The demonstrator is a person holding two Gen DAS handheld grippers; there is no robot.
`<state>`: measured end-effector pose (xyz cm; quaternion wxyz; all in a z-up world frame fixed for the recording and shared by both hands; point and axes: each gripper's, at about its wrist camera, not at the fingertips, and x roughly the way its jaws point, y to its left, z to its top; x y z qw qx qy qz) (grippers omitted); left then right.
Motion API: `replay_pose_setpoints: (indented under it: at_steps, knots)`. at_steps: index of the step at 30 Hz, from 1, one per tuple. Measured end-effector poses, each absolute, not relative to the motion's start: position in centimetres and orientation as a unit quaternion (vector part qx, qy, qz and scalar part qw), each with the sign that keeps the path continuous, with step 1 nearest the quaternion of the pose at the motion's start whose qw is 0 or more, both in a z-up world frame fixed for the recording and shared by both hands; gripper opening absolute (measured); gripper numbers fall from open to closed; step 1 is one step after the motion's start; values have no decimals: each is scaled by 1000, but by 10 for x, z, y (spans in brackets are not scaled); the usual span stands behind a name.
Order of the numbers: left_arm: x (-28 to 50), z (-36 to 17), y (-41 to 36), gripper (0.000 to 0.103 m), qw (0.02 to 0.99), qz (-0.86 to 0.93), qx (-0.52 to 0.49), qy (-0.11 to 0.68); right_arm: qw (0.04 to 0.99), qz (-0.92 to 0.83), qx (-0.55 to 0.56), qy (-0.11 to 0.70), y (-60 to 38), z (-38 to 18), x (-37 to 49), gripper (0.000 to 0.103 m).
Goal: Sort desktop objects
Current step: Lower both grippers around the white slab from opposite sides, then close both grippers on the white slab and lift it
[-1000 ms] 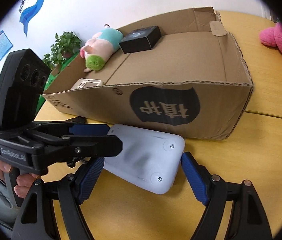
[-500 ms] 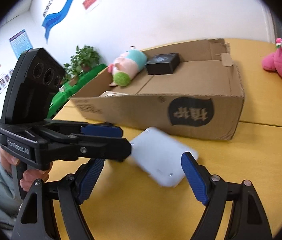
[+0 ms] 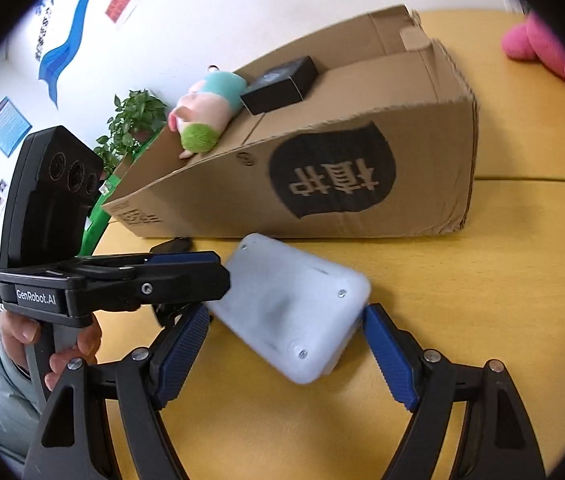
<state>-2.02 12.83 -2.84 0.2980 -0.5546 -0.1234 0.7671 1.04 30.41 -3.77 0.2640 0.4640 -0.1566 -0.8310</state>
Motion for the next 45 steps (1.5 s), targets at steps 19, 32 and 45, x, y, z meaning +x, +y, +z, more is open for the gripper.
replay_pose_setpoints:
  at_steps: [19,32,45]
  knots:
    - [40,-12,118,32,335,787,-513,-72,264,-904,335,-36,299,7,80,61]
    - [76,-7,106,34,360,778,-507,-92,312,-887,341,-15,294,4,131,61]
    - [95,-28,113,54,344,746,-567,-57,234,-869,427,-87,293,-17,141,61]
